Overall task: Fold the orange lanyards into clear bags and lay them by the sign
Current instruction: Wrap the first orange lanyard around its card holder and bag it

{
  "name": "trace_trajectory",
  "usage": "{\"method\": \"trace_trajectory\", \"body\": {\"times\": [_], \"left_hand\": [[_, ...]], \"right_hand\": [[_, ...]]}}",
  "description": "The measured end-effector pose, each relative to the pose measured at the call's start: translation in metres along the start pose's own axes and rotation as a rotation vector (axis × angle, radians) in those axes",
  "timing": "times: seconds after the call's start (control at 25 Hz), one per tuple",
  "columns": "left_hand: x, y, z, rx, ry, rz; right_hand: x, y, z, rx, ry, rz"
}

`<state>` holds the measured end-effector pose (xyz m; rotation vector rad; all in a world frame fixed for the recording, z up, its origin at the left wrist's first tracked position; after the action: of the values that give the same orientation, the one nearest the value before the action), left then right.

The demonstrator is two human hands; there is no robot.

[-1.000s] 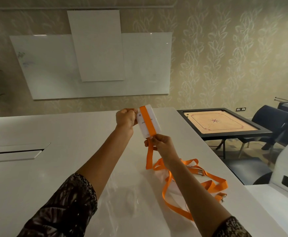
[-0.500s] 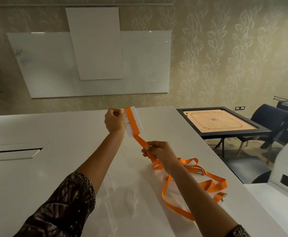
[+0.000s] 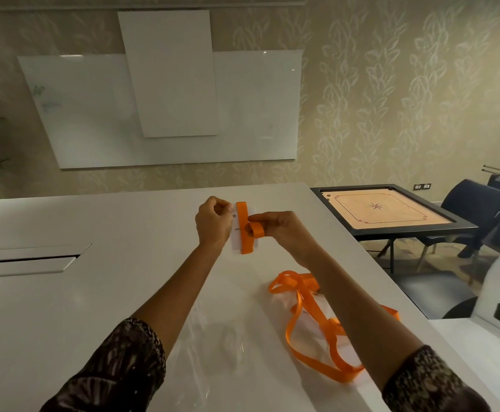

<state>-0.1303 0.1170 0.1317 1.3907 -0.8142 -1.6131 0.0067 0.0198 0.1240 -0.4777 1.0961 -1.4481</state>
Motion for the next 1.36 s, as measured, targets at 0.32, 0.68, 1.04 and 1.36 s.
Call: {"method": "trace_trajectory", "body": {"times": [0.32, 0.68, 1.04, 1.36], "left_hand": [[0.008, 0.010, -0.005, -0.073, -0.143, -0.108], [0.019, 0.007, -0.010, -0.145, -0.190, -0.067], [0.025, -0.005, -0.013, -0.076, -0.219, -0.001], [0.028, -0.012, -0.012, 0.018, -0.240, 0.125]], "right_hand": [[-0.007, -0.006, 0.005, 0.611, 0.413, 0.362], [-0.004, -0.007, 0.002, 0.632, 0.421, 0.388], [-0.009, 0.001, 0.000, 0.489, 0.390, 0.223], [-0.011, 0.007, -0.006, 0.396, 0.359, 0.172]]}}
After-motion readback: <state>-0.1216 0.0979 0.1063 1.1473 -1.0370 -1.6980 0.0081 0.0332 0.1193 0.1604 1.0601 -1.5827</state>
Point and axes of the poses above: each hand's wrist, its own x-axis away from the middle knuckle, its own z-axis out of the back of the hand, y = z × x, the point moved 3 cm from there along -x, towards the middle knuckle, and after that the axes turned 9 degrees about x, right-handed, at the moved point
